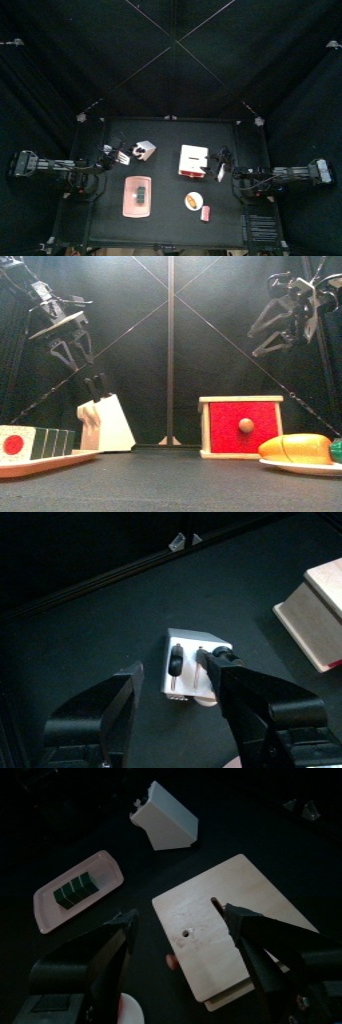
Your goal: Grab cleaver
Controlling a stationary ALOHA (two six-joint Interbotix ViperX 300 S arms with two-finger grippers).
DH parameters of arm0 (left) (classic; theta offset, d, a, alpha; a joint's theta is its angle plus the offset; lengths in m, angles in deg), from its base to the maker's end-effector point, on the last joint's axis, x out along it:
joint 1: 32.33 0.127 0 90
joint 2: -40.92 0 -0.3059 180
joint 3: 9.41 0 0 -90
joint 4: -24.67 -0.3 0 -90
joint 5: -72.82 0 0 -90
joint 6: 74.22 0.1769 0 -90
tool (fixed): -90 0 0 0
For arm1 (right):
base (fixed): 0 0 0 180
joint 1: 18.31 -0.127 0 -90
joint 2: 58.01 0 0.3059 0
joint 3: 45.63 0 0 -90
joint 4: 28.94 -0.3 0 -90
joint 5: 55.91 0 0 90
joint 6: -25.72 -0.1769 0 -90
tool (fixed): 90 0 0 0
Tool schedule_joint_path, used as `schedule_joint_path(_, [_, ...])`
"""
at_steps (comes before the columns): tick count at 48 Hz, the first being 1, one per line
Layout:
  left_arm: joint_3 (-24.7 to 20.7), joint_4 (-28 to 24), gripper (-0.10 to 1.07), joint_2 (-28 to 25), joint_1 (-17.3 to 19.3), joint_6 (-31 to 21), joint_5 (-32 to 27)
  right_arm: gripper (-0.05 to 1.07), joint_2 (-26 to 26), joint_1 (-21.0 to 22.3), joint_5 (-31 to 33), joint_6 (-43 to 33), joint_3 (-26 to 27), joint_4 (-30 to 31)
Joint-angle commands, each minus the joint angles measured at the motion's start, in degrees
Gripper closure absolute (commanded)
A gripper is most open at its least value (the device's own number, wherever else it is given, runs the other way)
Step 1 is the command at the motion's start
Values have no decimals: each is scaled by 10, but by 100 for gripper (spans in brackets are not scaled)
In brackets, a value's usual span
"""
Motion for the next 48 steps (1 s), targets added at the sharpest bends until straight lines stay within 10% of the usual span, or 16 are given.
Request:
schedule_joint_path(1, [-3,-6,9,-3,12,-1,7,4,-3,4,-4,1,5,1])
schedule_joint_path(48, [6,-14,9,-51,57,-3,77,4,-3,13,-14,4,2,2])
